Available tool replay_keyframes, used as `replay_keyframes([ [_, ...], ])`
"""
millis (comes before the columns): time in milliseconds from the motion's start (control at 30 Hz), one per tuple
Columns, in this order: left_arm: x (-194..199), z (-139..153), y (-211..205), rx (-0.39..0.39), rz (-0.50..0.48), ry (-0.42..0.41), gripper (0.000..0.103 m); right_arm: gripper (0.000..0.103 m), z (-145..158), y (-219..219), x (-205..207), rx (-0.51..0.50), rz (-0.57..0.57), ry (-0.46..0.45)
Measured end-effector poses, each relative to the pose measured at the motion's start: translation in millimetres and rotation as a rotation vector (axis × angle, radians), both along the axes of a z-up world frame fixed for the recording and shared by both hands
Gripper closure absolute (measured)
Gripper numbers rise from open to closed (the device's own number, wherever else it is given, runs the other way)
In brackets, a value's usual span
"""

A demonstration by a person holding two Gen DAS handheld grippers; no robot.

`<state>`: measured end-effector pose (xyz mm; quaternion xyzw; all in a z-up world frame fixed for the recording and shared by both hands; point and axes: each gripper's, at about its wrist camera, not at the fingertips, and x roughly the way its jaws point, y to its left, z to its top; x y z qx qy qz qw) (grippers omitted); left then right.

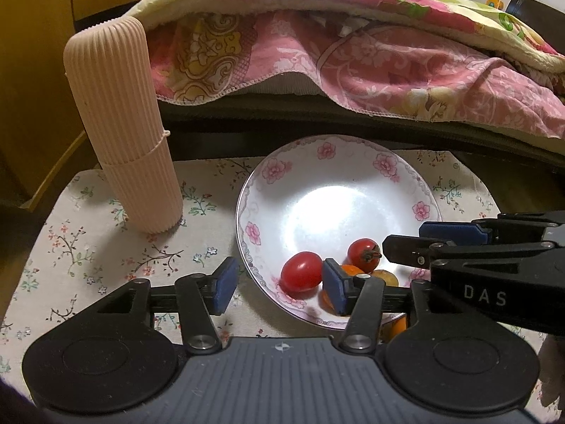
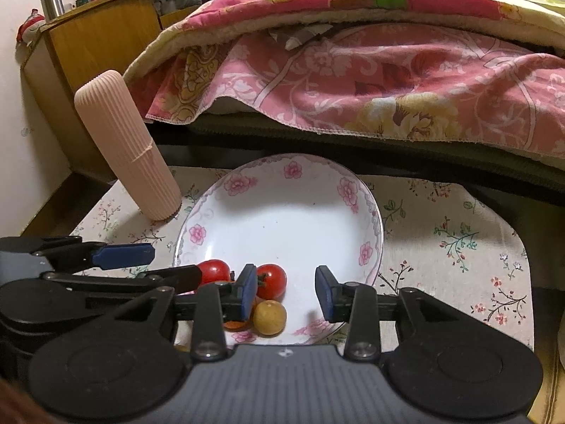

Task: Organize fruits
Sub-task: 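Open the left gripper over the plate while the right gripper releases its tomato, then withdraw both open grippers from the plate toward the remaining fruit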

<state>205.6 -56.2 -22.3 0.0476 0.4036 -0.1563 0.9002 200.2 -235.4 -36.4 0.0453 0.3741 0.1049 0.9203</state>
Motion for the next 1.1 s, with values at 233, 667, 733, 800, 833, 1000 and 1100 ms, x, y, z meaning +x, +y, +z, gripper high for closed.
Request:
replay_keyframes([
  [233,-3.9,1.2,0.6,0.007,-0.002,-0.006,0.041,0.053,2.5,1.5,-3.3,-0.007,0.003,0.001],
  [667,-12.7,6.7,3.6,0.016,-0.003,-0.016,0.040,0.053,11.5,6.8,-17.0,0.004,0.019,-0.008],
  [733,-14.8,7.1,3.2,0.021,-0.006,-0.019,0.041,0.053,12.3,7.4,-18.4,0.004,0.021,-0.006],
  [800,-16.4,7.1,2.6,0.028,-0.010,-0.020,0.041,0.053,12.5,7.7,-19.9,0.002,0.023,-0.003],
  [833,-17.3,6.9,2.5,0.031,-0.011,-0.019,0.041,0.053,12.3,7.7,-20.5,0.000,0.025,-0.001],
  [1000,-21.1,7.0,2.0,0.037,-0.019,-0.015,0.041,0.053,12.0,8.3,-24.9,-0.007,0.031,0.003],
  [1100,-24.5,7.6,1.8,0.038,-0.021,-0.012,0.041,0.053,12.5,8.6,-28.1,-0.009,0.031,0.007],
])
